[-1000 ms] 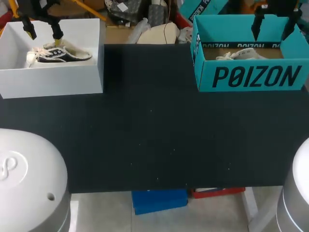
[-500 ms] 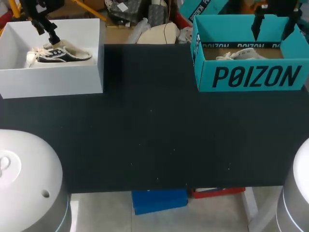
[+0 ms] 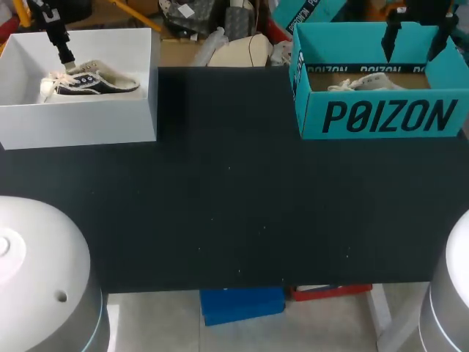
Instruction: Take the shoe out of the shoebox, open the shoe tongue, remove and reinsert the insole, then place the shoe into the shoebox
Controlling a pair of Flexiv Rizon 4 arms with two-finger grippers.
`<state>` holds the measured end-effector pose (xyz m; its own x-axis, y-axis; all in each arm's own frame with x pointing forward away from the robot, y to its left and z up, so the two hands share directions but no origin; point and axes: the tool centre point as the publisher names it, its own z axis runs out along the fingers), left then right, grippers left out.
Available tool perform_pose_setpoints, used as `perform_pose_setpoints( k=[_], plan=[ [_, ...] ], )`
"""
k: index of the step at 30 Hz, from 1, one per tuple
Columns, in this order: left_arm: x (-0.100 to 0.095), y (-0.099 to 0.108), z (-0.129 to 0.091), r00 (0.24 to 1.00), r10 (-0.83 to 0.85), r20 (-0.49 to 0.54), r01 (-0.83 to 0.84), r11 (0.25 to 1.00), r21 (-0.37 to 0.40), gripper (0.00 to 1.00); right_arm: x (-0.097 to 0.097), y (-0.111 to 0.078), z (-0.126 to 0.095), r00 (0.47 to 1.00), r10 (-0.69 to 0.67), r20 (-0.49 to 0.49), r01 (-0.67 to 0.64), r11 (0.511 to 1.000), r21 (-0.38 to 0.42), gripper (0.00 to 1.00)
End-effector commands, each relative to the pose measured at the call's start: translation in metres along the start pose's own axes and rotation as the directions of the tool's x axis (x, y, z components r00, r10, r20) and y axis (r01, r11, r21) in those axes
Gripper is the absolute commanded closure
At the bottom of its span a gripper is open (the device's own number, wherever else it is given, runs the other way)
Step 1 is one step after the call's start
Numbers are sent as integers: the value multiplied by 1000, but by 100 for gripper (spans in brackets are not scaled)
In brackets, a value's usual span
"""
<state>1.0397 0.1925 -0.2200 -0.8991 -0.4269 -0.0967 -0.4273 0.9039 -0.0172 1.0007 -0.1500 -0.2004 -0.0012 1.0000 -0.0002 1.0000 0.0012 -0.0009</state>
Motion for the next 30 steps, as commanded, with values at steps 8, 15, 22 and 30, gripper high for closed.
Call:
perform_pose_setpoints(
  k=[8,15,22,30],
  plan=[
    [-63,-7,61,993,113,-24,-112,994,13,45,0,0,0,1000,1,0,-1,1000,0,0],
    [-87,-13,102,980,198,-28,-198,980,-7,52,0,0,0,1000,1,0,-1,1000,0,0],
    [-93,-23,135,966,249,-65,-250,968,-15,55,0,0,0,1000,1,0,-1,1000,0,0],
    [-87,-32,158,949,303,-91,-306,952,-24,56,0,0,0,1000,1,0,-1,1000,0,0]
  ],
)
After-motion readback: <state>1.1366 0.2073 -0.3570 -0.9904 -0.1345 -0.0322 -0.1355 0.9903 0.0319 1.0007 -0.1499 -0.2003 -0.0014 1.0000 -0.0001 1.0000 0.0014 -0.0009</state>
